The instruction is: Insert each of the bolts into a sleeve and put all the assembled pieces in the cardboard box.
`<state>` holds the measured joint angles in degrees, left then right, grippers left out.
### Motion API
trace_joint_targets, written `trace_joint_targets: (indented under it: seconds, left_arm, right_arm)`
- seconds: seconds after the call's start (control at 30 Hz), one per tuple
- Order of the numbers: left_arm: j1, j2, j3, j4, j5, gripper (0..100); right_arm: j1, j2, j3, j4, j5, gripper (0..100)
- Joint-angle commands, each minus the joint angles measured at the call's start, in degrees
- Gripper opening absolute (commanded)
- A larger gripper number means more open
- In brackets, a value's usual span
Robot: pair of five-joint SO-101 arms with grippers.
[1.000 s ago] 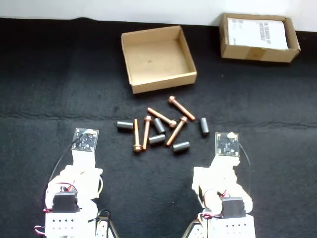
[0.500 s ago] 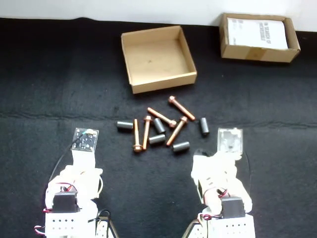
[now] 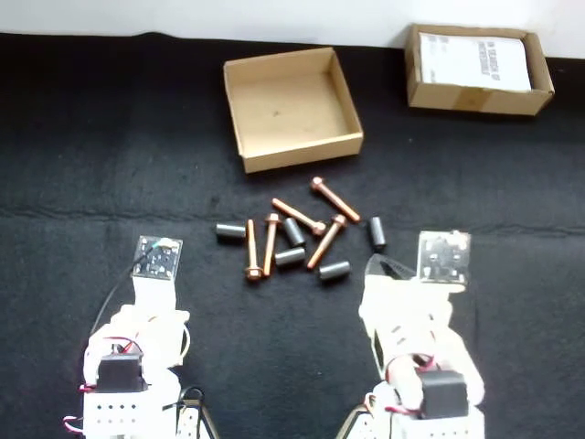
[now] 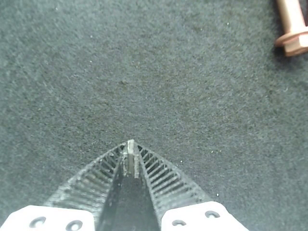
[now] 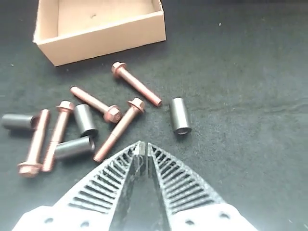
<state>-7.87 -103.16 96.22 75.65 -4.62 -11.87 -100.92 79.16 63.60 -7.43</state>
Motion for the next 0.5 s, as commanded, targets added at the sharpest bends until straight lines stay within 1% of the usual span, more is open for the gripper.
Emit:
trace_joint_targets:
  seconds: [0.0, 0.1, 0.23, 0.33, 0.47]
  left_arm:
    - [3.0, -0.6, 0.8, 0.2, -0.4, 3]
    - [6.5, -0.6, 0.8, 0.3, -0.4, 3]
    - [10.2, -0.6, -0.7, 0.1, -0.6, 3]
    - [8.0, -0.5, -5.1, 0.4, -0.6, 3]
    - [0.2, -0.6, -8.0, -0.2, -0.7, 3]
  right_arm:
    - [-0.5, 0.3, -9.6, 10.3, -0.3, 2.6]
    - [-0.5, 4.2, -14.5, 16.8, -0.3, 2.6]
    - [-0.5, 15.6, -20.5, 21.2, -0.4, 2.6]
    - [-0.5, 26.2, -27.6, 24.2, -0.3, 2.6]
    - [-0.6, 40.0, -37.4, 28.1, -0.3, 2.6]
